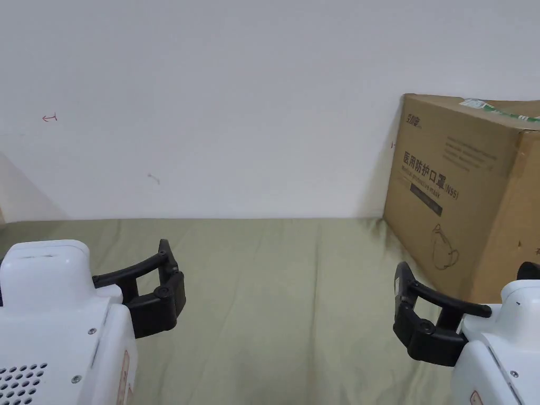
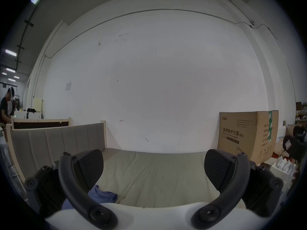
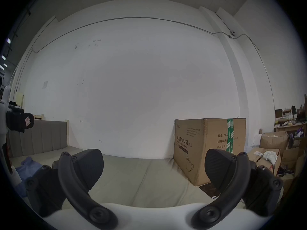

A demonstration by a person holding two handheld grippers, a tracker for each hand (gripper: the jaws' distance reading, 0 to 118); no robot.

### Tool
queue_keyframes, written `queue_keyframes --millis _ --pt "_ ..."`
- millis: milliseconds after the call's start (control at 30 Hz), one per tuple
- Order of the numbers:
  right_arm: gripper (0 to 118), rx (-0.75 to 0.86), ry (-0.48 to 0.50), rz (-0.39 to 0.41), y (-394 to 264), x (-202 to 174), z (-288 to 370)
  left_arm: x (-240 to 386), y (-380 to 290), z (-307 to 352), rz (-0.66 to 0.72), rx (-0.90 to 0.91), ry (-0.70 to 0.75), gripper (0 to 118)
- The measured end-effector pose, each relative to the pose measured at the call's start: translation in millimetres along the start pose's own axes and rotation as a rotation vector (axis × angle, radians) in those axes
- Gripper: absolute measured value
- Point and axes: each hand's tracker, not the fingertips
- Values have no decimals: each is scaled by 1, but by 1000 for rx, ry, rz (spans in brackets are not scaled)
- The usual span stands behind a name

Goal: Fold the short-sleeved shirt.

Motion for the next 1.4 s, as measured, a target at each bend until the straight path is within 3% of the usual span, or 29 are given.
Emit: queue_keyframes --millis 333,1400 --pt "118 2 2 -33 2 -3 2 -3 2 -3 41 -14 -39 118" --pt "118 -81 25 -54 -3 1 -11 9 -1 -8 -45 -26 -77 118"
